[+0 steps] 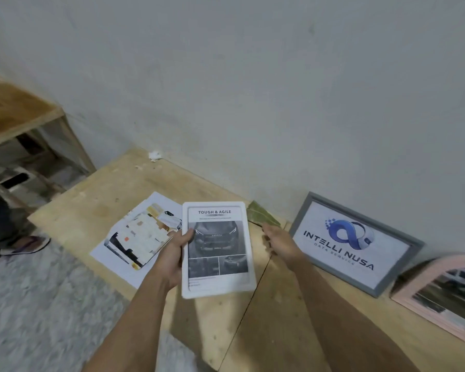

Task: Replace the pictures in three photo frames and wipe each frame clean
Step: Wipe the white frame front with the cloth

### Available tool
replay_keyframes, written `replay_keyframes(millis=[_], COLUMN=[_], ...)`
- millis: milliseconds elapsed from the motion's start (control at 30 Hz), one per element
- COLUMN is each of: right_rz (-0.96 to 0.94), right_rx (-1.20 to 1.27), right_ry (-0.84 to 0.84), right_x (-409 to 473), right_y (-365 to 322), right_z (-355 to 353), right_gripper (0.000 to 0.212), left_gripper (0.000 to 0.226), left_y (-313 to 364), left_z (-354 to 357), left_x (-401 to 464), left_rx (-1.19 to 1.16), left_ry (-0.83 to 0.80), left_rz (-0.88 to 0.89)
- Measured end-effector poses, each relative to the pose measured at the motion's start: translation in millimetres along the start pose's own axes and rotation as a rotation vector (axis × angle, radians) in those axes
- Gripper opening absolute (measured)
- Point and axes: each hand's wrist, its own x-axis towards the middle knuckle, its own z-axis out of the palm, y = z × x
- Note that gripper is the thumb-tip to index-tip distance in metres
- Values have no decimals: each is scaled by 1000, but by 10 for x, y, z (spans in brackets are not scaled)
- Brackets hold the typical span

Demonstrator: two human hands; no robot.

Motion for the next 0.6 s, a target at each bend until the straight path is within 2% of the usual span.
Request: replay_keyframes(millis=[167, 267, 367, 500, 600], right_rz=[-2, -22, -75, -159, -157], right_rx=[-373, -522, -535, -589, -525], right_ry=[133, 130, 130, 218, 146], right_x=[1108, 1558, 1725, 1786, 1716], right_y=[-98, -44, 0, 117, 108], right_z=[-87, -60, -11, 56, 62], right_gripper=[24, 18, 17, 21, 12], left_gripper=[39, 38, 36, 33, 42], left_y=[76, 90, 96, 82, 58], left_z=[-49, -73, -53, -43, -99], left_x=[510, 753, 861, 923, 945], left_rx=[-28, -67, -91, -89, -94], left_ry=[79, 89, 98, 99, 113], left_rz=[-32, -47, -45, -50, -65])
